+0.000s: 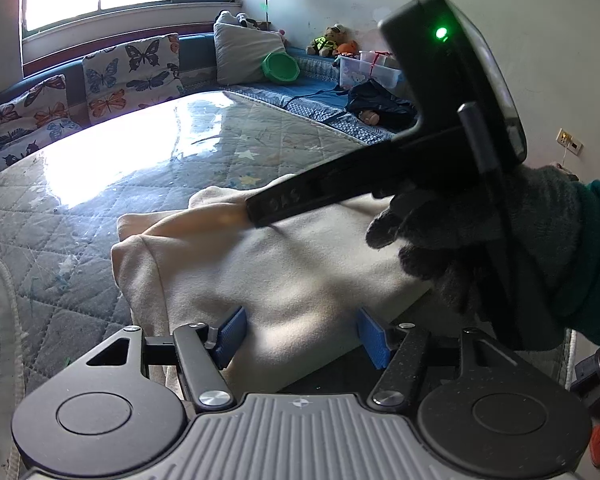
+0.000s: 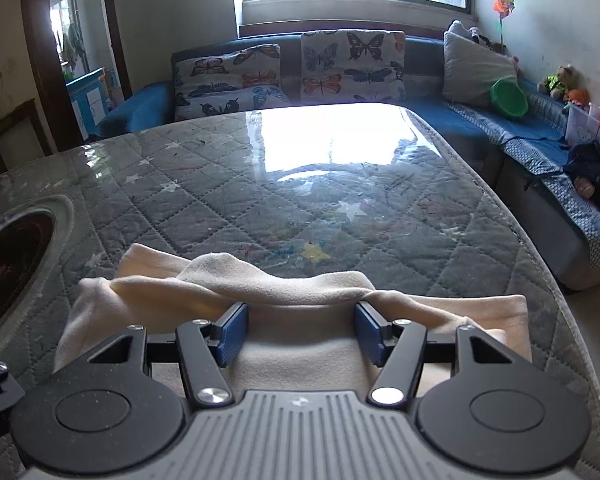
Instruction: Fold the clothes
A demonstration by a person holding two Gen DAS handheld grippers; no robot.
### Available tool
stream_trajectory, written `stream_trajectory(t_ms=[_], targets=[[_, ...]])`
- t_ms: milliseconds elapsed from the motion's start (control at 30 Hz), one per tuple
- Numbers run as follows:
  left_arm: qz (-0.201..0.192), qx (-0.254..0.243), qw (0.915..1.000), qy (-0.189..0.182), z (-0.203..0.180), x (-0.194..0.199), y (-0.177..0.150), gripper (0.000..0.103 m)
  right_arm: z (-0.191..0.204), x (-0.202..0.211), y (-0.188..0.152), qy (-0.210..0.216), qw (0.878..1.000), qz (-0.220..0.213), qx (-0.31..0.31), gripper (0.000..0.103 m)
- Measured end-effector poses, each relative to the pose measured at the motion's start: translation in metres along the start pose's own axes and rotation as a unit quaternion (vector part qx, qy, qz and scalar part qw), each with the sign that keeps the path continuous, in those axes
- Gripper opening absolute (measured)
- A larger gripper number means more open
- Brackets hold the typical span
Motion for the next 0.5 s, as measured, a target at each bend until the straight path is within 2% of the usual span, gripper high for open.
stream_trajectory(t_ms=[133,233,367,500], targets=[[-0.001,0.004,1.0000,-0.002,0.001,0.001,0.002,0.065,-0.017,0.017,0.008,0.018,0.999,-0.011,-0.030,0.060],[-0.001,0.002,1.0000,-0.003,-0.001,0.000,0.002,0.066,-0.034,0.032,0.010,0.003,0.999,-0.020,-0.037,0.058],[-0.002,0.000,1.0000,-0.004,-0.001,0.002,0.002,0.066,-0.044,0.048,-0.007,-0.014,0.999,-0.023,-0.025,0.055],[-0.014,0.001,0.9999,-0.007,-0.001,0.009,0.007,0.064,-0.046,0.067,-0.031,-0.022,0.999,-0.029,0.000,0.047]])
Point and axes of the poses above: each gripper's, at about its wrist camera, not at the fingertips, and x roughly against the way its jaws point, z to its left, y to its top, the point moved 10 cm from there along -x, roughly the way its jaws point
